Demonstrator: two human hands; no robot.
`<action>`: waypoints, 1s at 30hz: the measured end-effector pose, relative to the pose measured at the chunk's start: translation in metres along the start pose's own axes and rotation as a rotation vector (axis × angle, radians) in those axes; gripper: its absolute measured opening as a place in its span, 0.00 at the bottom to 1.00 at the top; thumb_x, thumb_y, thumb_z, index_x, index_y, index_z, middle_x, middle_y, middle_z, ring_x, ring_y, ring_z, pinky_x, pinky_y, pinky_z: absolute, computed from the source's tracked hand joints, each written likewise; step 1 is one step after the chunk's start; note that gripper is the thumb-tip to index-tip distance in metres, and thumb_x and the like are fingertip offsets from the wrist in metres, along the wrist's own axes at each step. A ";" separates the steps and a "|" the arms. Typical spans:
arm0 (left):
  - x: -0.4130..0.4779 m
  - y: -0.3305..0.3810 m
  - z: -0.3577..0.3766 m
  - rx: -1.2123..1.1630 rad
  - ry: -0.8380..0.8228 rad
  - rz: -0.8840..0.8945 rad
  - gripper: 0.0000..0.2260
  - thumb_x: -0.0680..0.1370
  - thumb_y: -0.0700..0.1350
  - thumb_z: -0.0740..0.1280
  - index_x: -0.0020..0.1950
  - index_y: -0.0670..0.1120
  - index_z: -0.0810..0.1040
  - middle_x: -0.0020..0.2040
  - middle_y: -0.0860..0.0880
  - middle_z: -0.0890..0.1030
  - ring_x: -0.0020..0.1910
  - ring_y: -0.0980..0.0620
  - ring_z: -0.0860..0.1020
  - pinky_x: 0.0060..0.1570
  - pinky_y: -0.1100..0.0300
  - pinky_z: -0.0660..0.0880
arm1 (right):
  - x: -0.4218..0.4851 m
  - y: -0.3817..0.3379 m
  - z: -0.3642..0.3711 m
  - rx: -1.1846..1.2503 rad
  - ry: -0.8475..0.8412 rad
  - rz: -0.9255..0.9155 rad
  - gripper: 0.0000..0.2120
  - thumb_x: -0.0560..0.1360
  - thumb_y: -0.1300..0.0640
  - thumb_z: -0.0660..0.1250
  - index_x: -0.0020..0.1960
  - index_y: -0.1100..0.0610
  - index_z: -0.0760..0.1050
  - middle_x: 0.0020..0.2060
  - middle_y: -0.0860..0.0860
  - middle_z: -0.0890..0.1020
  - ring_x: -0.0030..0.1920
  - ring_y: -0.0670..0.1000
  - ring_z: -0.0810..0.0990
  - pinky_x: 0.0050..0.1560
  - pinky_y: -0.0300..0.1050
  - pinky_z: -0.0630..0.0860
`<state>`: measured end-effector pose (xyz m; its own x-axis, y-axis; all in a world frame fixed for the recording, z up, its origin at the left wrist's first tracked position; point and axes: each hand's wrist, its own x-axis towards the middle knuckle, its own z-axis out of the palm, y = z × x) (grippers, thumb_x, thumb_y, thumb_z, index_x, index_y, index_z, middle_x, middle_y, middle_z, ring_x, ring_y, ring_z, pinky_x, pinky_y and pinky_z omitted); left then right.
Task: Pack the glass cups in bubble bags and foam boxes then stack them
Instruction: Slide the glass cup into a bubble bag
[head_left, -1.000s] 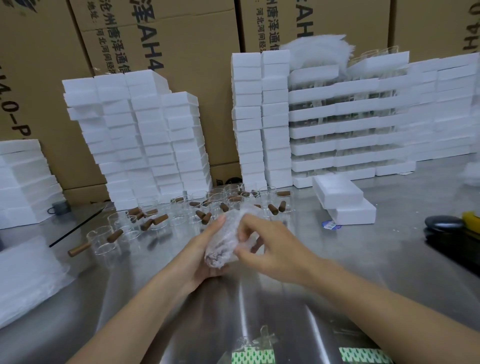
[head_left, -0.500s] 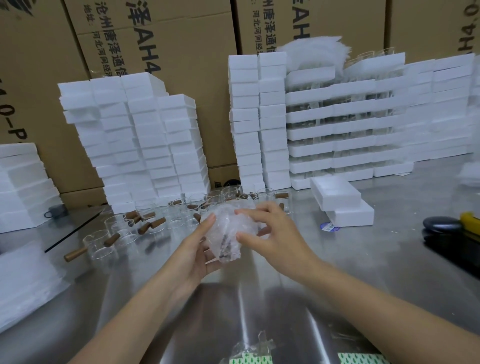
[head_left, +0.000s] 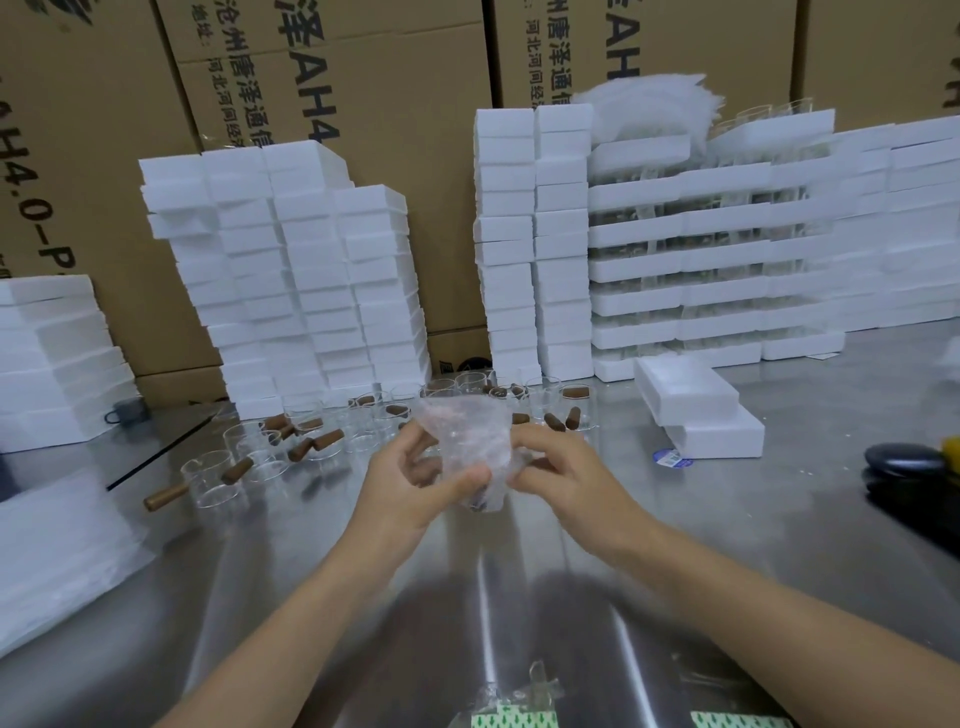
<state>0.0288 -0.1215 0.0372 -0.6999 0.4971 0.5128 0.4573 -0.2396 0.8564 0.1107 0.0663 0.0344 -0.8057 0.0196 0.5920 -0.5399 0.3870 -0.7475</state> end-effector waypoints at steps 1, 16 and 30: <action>0.000 0.000 0.001 0.059 -0.019 0.031 0.25 0.71 0.38 0.83 0.64 0.57 0.83 0.61 0.53 0.87 0.56 0.52 0.88 0.47 0.64 0.83 | 0.001 -0.001 -0.001 0.149 -0.006 0.060 0.13 0.71 0.58 0.67 0.51 0.65 0.81 0.48 0.62 0.83 0.51 0.54 0.81 0.56 0.51 0.75; 0.003 -0.005 0.009 -0.177 0.159 -0.171 0.27 0.75 0.57 0.79 0.72 0.60 0.76 0.56 0.46 0.89 0.55 0.45 0.88 0.49 0.53 0.85 | 0.001 0.003 -0.004 0.079 0.045 0.129 0.14 0.74 0.54 0.68 0.59 0.47 0.83 0.40 0.43 0.85 0.35 0.43 0.77 0.35 0.39 0.74; 0.005 -0.017 0.005 -0.253 0.018 -0.327 0.22 0.73 0.64 0.79 0.64 0.60 0.81 0.60 0.45 0.88 0.56 0.41 0.88 0.49 0.53 0.84 | -0.004 0.005 0.003 -0.041 0.030 0.115 0.17 0.79 0.57 0.71 0.65 0.44 0.78 0.52 0.40 0.84 0.34 0.48 0.82 0.35 0.37 0.75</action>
<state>0.0206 -0.1111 0.0249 -0.7964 0.5671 0.2103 0.0615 -0.2699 0.9609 0.1105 0.0651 0.0269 -0.8538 0.0930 0.5123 -0.4336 0.4177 -0.7985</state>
